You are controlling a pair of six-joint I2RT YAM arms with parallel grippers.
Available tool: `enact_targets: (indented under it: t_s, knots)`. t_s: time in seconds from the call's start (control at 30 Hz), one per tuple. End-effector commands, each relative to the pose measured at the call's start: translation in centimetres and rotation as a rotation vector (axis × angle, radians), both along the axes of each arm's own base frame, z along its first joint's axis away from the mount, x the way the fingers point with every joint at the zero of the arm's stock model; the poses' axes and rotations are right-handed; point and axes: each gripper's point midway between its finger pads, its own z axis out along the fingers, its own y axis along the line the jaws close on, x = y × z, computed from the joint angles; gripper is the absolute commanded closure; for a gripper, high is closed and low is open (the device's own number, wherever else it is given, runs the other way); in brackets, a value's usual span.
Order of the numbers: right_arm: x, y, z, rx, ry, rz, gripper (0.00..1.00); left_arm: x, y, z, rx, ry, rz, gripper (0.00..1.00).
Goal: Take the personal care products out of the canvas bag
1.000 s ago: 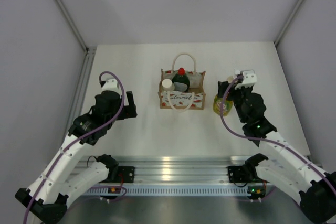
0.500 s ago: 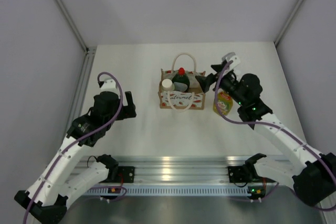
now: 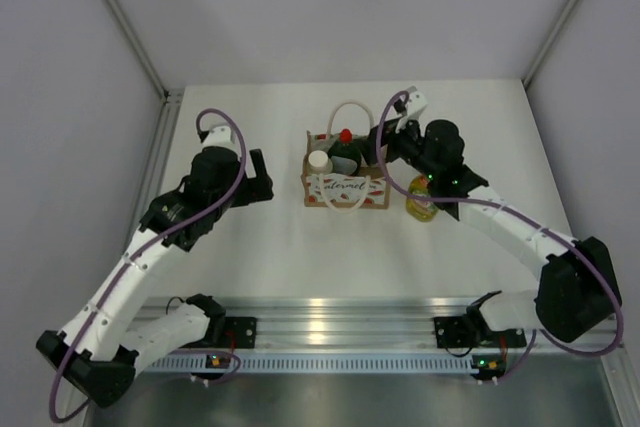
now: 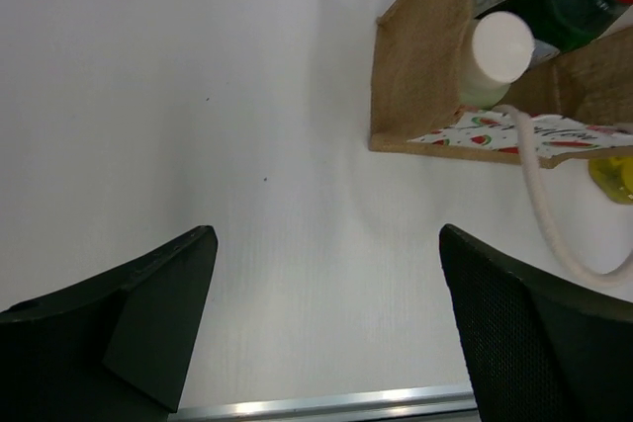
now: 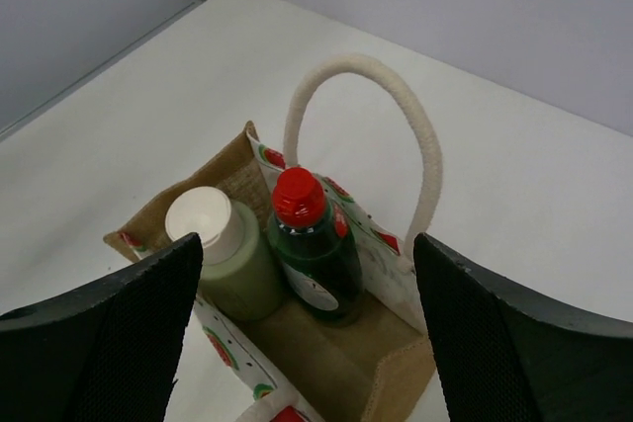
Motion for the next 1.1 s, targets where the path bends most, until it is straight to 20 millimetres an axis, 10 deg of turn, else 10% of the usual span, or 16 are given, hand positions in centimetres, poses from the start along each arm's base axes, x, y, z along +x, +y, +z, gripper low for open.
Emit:
enact_targets:
  t_s: [0.0,0.37,0.63,1.07]
  knots:
    - [0.0,-2.3,3.7,0.086,-0.048,-0.149,0.15,3.3,-4.0,5.3,-0.179,-0.124,-0.05,0.02]
    - [-4.7,-10.7,2.7,0.057,0.105,-0.459,0.08,11.4,-15.1,10.4,-0.229,-0.302,-0.311,0.02]
    - [-9.2,-13.9,2.6,0.114,0.1,-0.505,0.03,13.8,-22.2,6.8,-0.091,-0.398,-0.52,0.04]
    - [-12.0,-15.4,4.7,0.144,0.015,-0.485,0.0,18.2,-22.1,2.3,-0.028,-0.486,-0.319,0.15]
